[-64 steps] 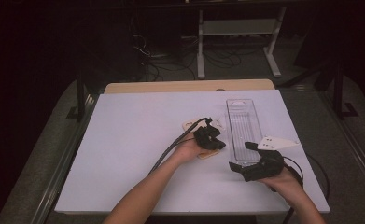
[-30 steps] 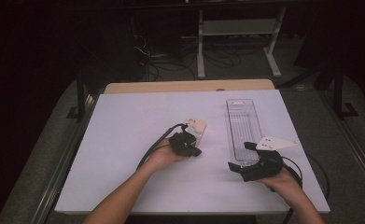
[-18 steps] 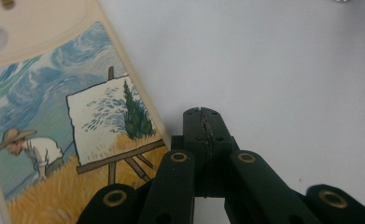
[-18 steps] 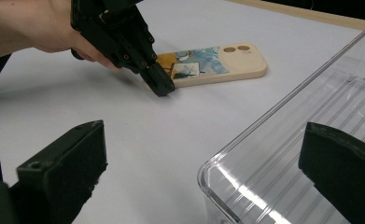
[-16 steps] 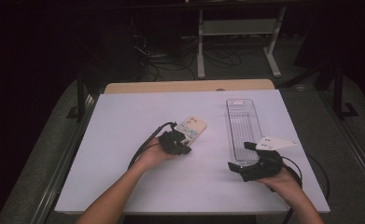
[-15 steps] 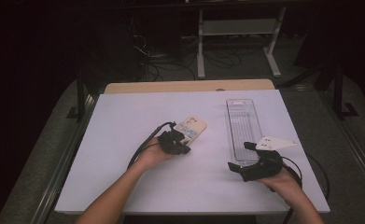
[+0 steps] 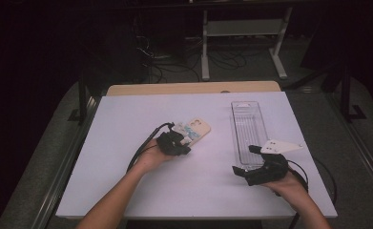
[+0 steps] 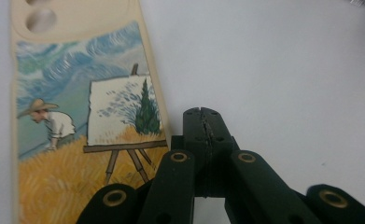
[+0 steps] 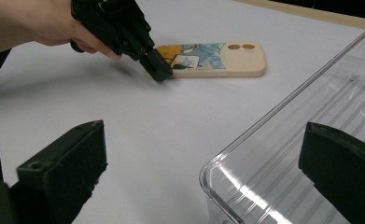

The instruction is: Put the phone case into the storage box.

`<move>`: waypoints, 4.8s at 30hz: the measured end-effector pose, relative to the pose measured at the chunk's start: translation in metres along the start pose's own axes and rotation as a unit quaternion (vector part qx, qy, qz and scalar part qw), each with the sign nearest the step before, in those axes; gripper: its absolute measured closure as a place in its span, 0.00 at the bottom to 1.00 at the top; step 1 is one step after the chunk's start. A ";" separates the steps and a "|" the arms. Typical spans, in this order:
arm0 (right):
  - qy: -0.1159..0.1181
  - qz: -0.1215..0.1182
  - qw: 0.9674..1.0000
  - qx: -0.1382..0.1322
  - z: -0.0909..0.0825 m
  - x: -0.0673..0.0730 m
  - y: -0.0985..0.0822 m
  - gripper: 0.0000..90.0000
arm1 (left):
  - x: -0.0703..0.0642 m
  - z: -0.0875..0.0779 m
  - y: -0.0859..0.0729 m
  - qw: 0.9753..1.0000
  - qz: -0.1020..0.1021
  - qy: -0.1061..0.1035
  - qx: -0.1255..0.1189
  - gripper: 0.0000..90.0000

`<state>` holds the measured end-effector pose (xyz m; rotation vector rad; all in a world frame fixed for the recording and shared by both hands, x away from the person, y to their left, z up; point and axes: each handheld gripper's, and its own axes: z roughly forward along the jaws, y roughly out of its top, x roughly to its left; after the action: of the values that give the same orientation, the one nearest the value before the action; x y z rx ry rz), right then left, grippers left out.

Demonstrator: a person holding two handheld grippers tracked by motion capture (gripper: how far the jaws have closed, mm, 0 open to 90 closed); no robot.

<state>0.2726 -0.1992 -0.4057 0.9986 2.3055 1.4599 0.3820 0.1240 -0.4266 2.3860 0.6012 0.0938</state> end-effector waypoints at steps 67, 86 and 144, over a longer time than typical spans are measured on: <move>-0.001 0.000 1.000 0.006 0.002 0.001 0.000 0.01 | -0.009 -0.115 -0.097 0.988 -0.059 0.044 -0.139 0.00; 0.000 -0.004 1.000 0.006 0.003 0.001 0.000 0.01 | -0.002 -0.112 -0.067 0.986 -0.058 0.054 -0.149 0.00; 0.000 0.001 1.000 0.005 0.002 0.000 0.000 0.01 | 0.029 -0.080 0.027 0.983 -0.047 0.061 -0.166 0.00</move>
<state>0.2739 -0.1982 -0.4062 1.0032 2.3154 1.4496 0.4011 0.1656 -0.3504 2.0368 0.6962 0.2778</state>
